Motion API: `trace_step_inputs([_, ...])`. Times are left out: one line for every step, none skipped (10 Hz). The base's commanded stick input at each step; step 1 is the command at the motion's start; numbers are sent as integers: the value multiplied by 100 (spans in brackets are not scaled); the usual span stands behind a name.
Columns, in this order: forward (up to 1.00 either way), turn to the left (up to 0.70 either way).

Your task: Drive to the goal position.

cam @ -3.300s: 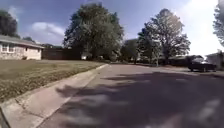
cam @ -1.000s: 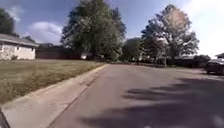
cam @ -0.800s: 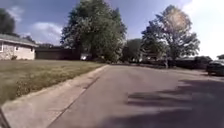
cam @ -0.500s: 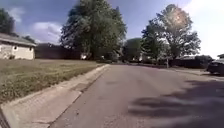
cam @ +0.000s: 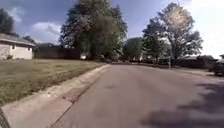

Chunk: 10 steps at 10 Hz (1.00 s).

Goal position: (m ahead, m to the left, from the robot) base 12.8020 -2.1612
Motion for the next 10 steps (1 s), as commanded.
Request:
trace_step_inputs([100,0])
trace_step_inputs([100,0])
trace_step_inputs([100,0])
trace_step_inputs([100,0])
trace_step_inputs([100,0])
trace_step_inputs([100,0])
trace_step_inputs([100,0])
trace_step_inputs([100,0])
trace_step_inputs([100,-6])
trace_step_inputs([100,-16])
